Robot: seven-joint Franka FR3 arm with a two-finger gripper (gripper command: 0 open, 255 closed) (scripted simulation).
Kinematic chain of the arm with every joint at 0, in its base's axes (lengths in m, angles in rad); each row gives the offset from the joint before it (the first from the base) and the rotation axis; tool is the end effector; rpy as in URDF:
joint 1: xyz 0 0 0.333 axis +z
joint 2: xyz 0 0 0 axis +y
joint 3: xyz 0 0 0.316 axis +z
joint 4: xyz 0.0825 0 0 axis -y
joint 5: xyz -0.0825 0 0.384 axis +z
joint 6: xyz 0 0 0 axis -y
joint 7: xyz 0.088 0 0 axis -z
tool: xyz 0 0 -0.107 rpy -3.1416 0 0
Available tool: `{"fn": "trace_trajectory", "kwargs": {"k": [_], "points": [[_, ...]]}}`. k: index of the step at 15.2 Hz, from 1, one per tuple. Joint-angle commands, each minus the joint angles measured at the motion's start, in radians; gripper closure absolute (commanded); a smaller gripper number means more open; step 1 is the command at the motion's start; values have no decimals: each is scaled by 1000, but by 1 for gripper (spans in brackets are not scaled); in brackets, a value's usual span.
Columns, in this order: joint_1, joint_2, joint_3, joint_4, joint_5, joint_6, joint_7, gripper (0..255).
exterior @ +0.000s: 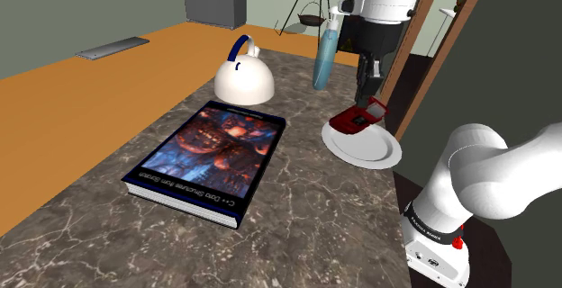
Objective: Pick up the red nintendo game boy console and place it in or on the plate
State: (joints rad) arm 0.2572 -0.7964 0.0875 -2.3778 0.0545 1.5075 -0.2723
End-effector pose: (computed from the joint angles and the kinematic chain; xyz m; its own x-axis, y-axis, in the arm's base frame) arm 0.2754 0.1133 0.5769 0.8285 0.5550 -0.0751 0.5557 -0.8313 -0.0126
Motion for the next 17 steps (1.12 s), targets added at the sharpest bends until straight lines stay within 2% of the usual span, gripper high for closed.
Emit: {"fn": "trace_trajectory", "kwargs": {"k": [1, 6, 10, 17], "points": [[-2, 4, -1, -9, -3, 0, -1, 0], [-1, 5, 0, -7, -2, -2, 0, 0], [-5, 57, -3, 154, -7, -111, 3, 0], [-5, 57, -3, 154, -7, -111, 3, 0]]}}
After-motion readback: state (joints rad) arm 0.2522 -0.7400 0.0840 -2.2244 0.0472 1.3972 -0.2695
